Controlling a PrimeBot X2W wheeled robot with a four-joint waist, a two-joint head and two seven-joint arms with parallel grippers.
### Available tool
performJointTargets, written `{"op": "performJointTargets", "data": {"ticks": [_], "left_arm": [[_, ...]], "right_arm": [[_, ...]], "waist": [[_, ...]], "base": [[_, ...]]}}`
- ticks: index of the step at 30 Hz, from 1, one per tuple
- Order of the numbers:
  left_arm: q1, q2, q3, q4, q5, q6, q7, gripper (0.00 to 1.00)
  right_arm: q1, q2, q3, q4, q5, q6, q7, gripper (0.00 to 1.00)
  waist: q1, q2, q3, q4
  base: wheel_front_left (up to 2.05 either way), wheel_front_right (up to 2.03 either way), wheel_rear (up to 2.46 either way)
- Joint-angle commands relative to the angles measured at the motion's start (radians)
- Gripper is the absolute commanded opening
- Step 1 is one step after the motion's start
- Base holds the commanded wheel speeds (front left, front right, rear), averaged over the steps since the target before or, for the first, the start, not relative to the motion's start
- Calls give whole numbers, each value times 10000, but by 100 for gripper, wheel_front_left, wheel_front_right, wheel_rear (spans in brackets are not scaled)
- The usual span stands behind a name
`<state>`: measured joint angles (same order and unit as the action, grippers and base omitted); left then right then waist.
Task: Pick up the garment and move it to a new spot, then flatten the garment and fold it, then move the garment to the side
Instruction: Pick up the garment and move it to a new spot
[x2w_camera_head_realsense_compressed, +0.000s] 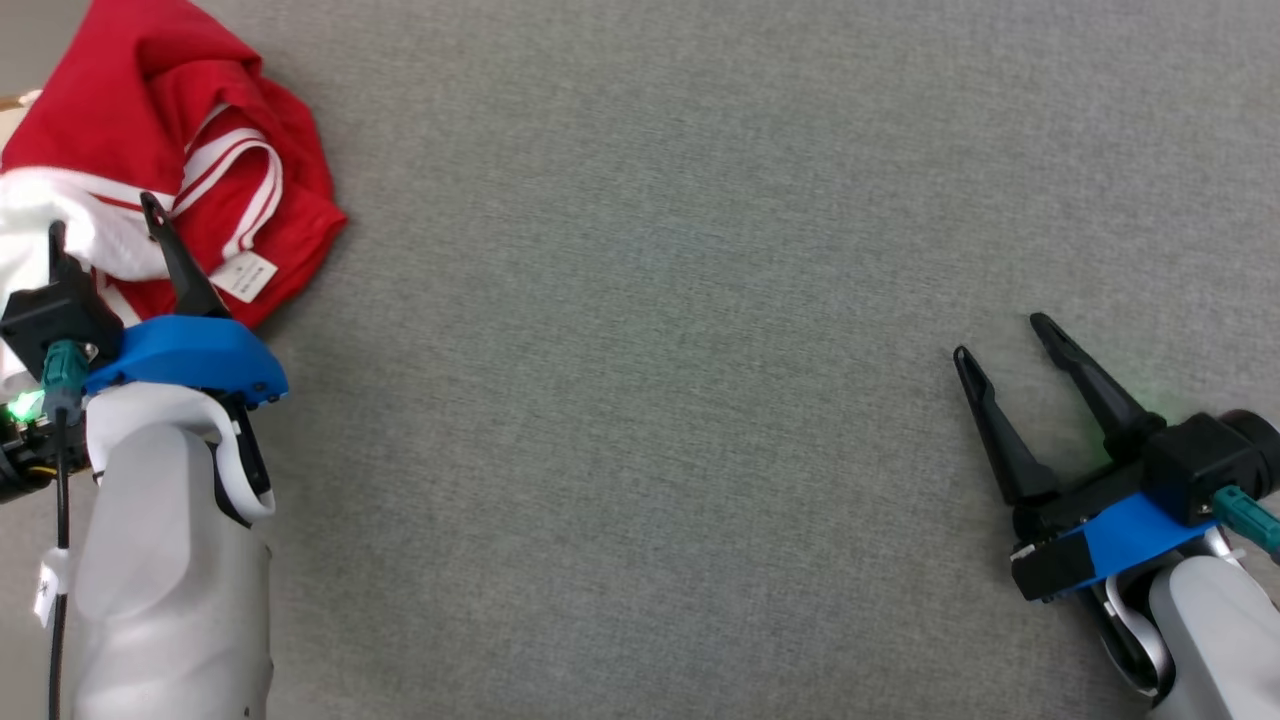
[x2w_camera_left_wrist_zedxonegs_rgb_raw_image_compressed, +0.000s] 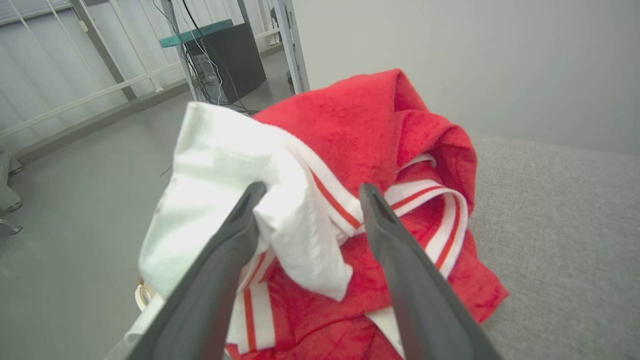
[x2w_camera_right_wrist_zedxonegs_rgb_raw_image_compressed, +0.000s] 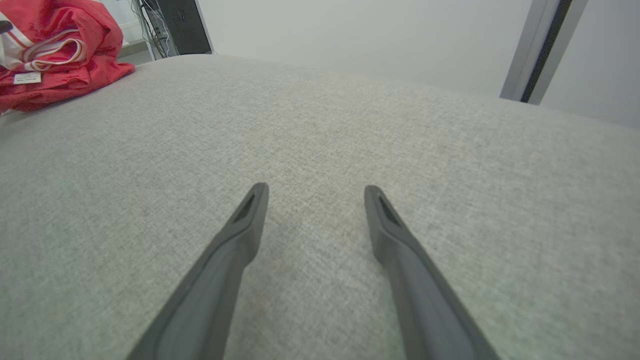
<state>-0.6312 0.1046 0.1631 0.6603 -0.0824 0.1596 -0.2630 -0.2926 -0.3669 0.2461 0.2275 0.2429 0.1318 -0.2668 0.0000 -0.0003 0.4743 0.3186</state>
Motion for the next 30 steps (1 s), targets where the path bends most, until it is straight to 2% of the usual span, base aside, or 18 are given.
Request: {"op": "performJointTargets", "data": {"ticks": [1,7,8,10,16,24,30], "left_arm": [[-292,47,43,310,-53,65,0,100],[-923,62,181,1824,-369,33,-11,100],[-1007,41,213,2037,-442,13,-12,57],[-1176,17,245,2391,-551,-59,-15,0],[-1626,111,83,2675,-575,-345,-20,0],[-1954,26,-652,1162,-98,-1004,-26,0],[-1888,-262,-1360,105,42,-1614,-27,0]], "right_arm": [[66,-153,-58,316,105,-20,45,100],[-103,-27,-57,311,165,-20,49,100],[-113,-7,-55,328,176,-22,56,100],[-129,38,-60,353,199,-22,72,100],[-97,151,-100,543,298,-22,75,100],[54,770,-219,619,257,-11,32,100],[189,1346,-373,766,232,-11,24,100]], "waist": [[0,3,43,-73],[0,3,336,-379],[0,3,373,-407],[0,3,421,-459],[0,3,269,-596],[0,3,-702,-946],[0,3,-1510,-1605]], "base": [[0,0,0],[0,0,0],[0,0,0],[0,0,0],[0,0,0],[0,0,0],[0,0,0]]}}
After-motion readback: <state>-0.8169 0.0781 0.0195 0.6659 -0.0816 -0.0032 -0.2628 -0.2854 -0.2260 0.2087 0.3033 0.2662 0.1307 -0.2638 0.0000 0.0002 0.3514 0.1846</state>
